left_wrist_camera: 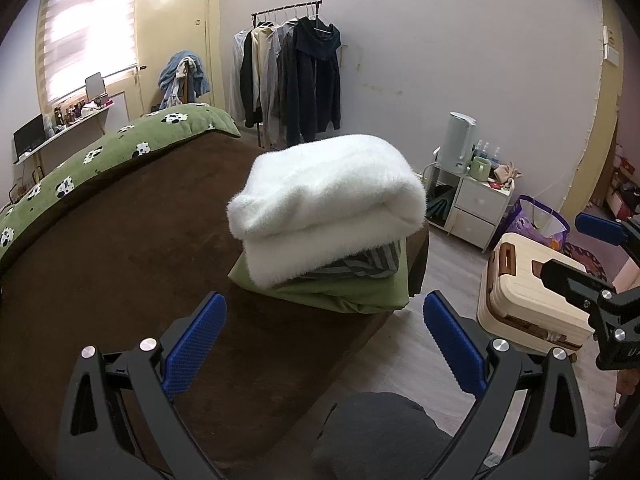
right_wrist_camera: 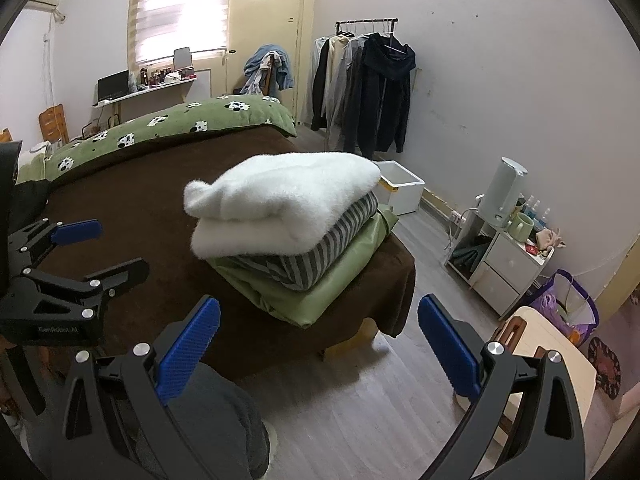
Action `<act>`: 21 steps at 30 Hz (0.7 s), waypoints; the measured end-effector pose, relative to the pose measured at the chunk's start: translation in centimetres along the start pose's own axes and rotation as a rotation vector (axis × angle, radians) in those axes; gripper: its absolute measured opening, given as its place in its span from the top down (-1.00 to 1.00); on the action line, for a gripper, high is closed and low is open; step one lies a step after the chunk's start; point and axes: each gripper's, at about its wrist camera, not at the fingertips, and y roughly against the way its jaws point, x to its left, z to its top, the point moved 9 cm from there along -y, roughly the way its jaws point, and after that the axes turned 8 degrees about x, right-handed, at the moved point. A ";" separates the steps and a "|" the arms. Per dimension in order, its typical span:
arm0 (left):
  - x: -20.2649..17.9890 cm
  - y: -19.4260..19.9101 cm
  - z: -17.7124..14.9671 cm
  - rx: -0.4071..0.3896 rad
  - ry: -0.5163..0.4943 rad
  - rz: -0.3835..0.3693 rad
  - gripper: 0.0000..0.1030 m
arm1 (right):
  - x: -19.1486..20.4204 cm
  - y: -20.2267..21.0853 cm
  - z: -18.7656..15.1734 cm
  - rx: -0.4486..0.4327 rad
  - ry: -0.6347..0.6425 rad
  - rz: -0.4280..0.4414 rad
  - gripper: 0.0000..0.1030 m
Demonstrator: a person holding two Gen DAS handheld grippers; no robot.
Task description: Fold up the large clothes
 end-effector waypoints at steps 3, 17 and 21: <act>-0.3 -0.2 -0.2 0.008 -0.003 0.002 -0.88 | -0.1 -0.2 -0.2 0.004 0.003 0.010 -0.88; -1.4 -0.7 -0.1 0.015 -0.003 0.004 -0.88 | -0.4 -0.4 -0.4 0.005 0.021 0.018 -0.88; -1.6 -0.8 -0.1 0.019 -0.013 0.011 -0.88 | -0.6 -0.7 -0.1 0.007 0.022 0.027 -0.88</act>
